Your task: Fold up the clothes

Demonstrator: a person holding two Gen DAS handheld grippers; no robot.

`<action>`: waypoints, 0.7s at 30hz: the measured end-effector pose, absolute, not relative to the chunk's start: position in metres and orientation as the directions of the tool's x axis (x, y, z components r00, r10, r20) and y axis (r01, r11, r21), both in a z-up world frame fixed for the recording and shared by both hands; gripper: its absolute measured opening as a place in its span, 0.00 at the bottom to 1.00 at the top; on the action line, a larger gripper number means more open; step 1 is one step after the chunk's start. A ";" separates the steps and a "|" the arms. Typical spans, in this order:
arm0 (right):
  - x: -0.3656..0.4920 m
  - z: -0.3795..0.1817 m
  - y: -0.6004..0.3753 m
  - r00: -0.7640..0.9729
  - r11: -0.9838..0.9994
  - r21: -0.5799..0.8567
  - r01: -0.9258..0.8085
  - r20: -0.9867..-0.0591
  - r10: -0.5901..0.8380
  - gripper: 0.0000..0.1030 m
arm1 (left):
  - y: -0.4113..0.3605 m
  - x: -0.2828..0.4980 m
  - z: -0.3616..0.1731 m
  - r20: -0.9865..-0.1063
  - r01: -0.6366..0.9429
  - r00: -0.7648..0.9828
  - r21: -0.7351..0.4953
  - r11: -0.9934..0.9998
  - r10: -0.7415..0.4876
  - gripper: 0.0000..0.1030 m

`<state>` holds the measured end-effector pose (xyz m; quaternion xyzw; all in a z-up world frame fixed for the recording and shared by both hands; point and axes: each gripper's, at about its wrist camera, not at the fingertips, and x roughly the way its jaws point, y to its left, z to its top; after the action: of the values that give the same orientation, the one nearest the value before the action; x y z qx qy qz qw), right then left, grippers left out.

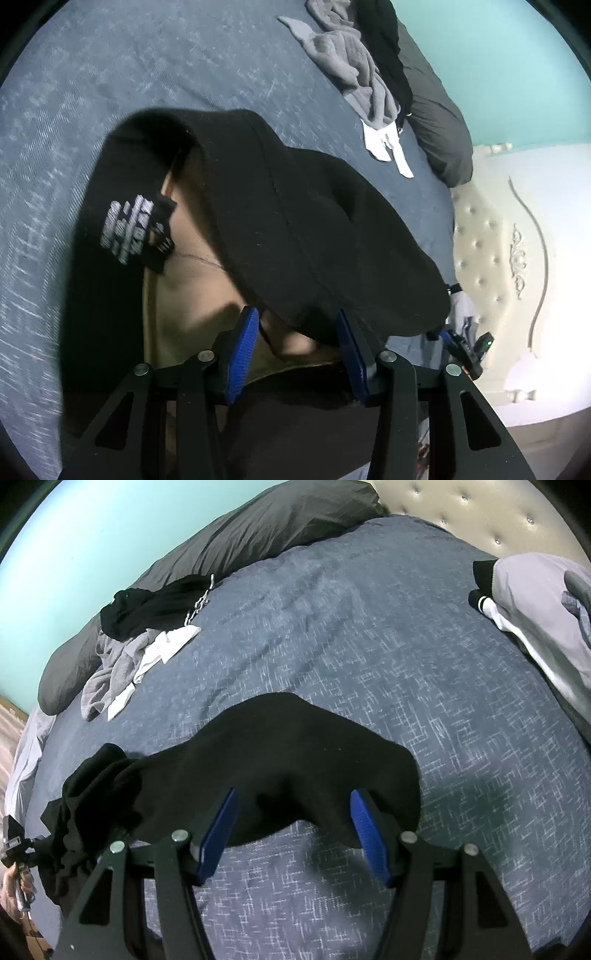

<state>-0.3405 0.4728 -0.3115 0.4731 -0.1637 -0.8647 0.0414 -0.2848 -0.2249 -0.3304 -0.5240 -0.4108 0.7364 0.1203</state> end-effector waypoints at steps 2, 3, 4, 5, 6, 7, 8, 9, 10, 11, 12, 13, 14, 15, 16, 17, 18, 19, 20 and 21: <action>-0.341 -0.310 0.473 -0.551 -0.942 0.326 -0.083 -0.802 -0.229 0.63 | -0.228 -0.286 -0.331 -0.669 0.281 -0.449 -0.735 -0.617 0.593 0.47; -0.340 -0.310 0.472 -0.551 -0.943 0.324 -0.079 -0.802 -0.230 0.63 | -0.230 -0.287 -0.332 -0.662 0.292 -0.464 -0.742 -0.604 0.589 0.49; -0.340 -0.310 0.471 -0.550 -0.944 0.322 -0.075 -0.803 -0.230 0.63 | -0.231 -0.288 -0.334 -0.654 0.307 -0.478 -0.750 -0.586 0.587 0.50; -0.340 -0.311 0.471 -0.549 -0.944 0.322 -0.074 -0.803 -0.231 0.63 | -0.231 -0.290 -0.336 -0.650 0.318 -0.482 -0.755 -0.574 0.588 0.51; -0.340 -0.311 0.471 -0.548 -0.943 0.324 -0.073 -0.803 -0.233 0.63 | -0.229 -0.291 -0.338 -0.645 0.322 -0.483 -0.759 -0.566 0.592 0.51; -0.339 -0.312 0.470 -0.548 -0.943 0.325 -0.073 -0.803 -0.234 0.63 | -0.226 -0.293 -0.339 -0.638 0.318 -0.484 -0.765 -0.559 0.598 0.51; -0.339 -0.312 0.470 -0.547 -0.943 0.325 -0.072 -0.804 -0.235 0.63 | -0.225 -0.294 -0.340 -0.638 0.318 -0.486 -0.766 -0.559 0.597 0.51; -0.339 -0.313 0.470 -0.545 -0.944 0.323 -0.071 -0.805 -0.235 0.63 | -0.223 -0.294 -0.341 -0.638 0.319 -0.493 -0.765 -0.559 0.592 0.51; -0.339 -0.313 0.470 -0.545 -0.944 0.321 -0.070 -0.805 -0.233 0.63 | -0.221 -0.295 -0.341 -0.637 0.320 -0.500 -0.765 -0.559 0.586 0.50; -0.339 -0.314 0.471 -0.544 -0.945 0.319 -0.070 -0.806 -0.232 0.63 | -0.220 -0.296 -0.342 -0.640 0.320 -0.505 -0.762 -0.563 0.578 0.50; -0.339 -0.315 0.471 -0.543 -0.946 0.317 -0.071 -0.807 -0.230 0.63 | -0.220 -0.296 -0.342 -0.644 0.321 -0.510 -0.757 -0.569 0.570 0.49; -0.339 -0.315 0.471 -0.542 -0.946 0.316 -0.071 -0.808 -0.229 0.63 | -0.219 -0.297 -0.341 -0.653 0.319 -0.513 -0.748 -0.582 0.557 0.48; -0.339 -0.316 0.471 -0.542 -0.946 0.317 -0.070 -0.808 -0.230 0.63 | -0.218 -0.298 -0.341 -0.660 0.319 -0.517 -0.739 -0.593 0.545 0.38; -0.339 -0.316 0.471 -0.542 -0.946 0.317 -0.070 -0.808 -0.231 0.63 | -0.219 -0.300 -0.340 -0.667 0.320 -0.519 -0.731 -0.603 0.534 0.30; -0.339 -0.316 0.471 -0.542 -0.946 0.317 -0.069 -0.808 -0.232 0.63 | -0.220 -0.301 -0.340 -0.671 0.319 -0.521 -0.726 -0.609 0.527 0.28; -0.340 -0.316 0.471 -0.542 -0.946 0.317 -0.068 -0.808 -0.231 0.63 | -0.221 -0.303 -0.339 -0.674 0.319 -0.523 -0.722 -0.614 0.521 0.26; -0.340 -0.316 0.471 -0.542 -0.946 0.317 -0.069 -0.808 -0.231 0.63 | -0.222 -0.304 -0.338 -0.676 0.319 -0.524 -0.720 -0.616 0.518 0.20; -0.340 -0.316 0.472 -0.542 -0.946 0.317 -0.069 -0.808 -0.231 0.63 | -0.223 -0.305 -0.336 -0.676 0.315 -0.528 -0.718 -0.620 0.515 0.16; -0.340 -0.316 0.472 -0.542 -0.946 0.317 -0.070 -0.808 -0.231 0.63 | -0.224 -0.306 -0.333 -0.675 0.309 -0.533 -0.717 -0.625 0.511 0.12; -0.340 -0.316 0.471 -0.543 -0.945 0.318 -0.071 -0.807 -0.231 0.63 | -0.224 -0.307 -0.332 -0.672 0.304 -0.537 -0.718 -0.626 0.510 0.10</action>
<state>-0.3399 0.4714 -0.3162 0.4756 -0.1588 -0.8640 0.0461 -0.3068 -0.2243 -0.3315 -0.4764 -0.4272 0.7655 0.0673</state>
